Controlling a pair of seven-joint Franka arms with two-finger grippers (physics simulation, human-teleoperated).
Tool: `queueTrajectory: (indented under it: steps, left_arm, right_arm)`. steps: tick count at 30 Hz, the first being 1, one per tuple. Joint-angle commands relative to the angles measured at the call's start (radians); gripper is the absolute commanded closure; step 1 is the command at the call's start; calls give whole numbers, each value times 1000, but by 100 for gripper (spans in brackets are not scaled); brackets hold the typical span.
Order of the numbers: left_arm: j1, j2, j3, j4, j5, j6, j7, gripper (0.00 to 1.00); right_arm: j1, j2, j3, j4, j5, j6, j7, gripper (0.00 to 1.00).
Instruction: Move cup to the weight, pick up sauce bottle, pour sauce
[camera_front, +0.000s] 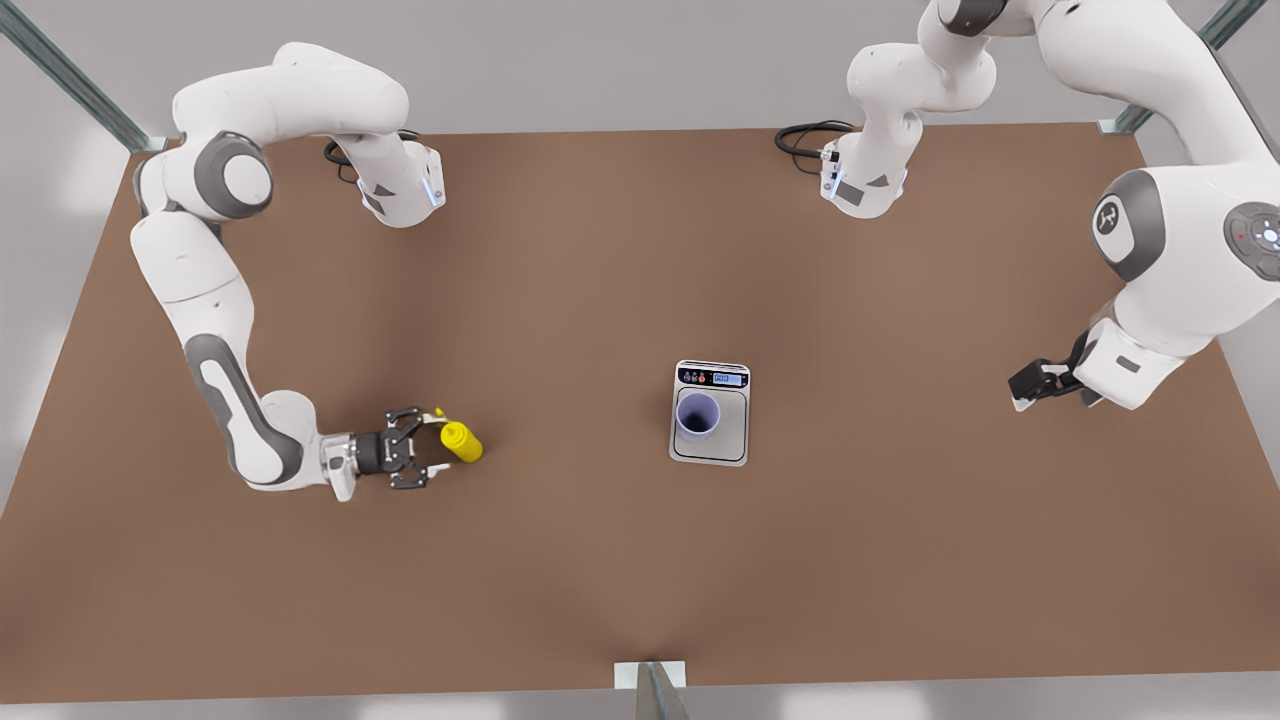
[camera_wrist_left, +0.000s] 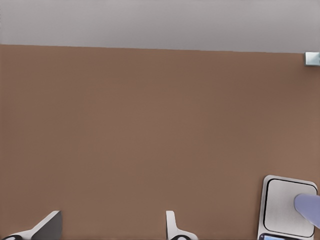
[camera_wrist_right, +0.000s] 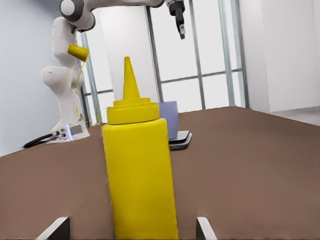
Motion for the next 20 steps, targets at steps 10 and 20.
queueTrajectory:
  steps: [10, 20]
  left_arm:
    - [0, -2, 0, 1, 0, 0, 0, 0]
    - [0, 0, 0, -1, 0, 0, 0, 0]
  right_arm:
    - [174, -291, -37, 507, -957, -222, 1533, 0]
    - [628, -787, -507, 188, -870, -100, 2315, 0]
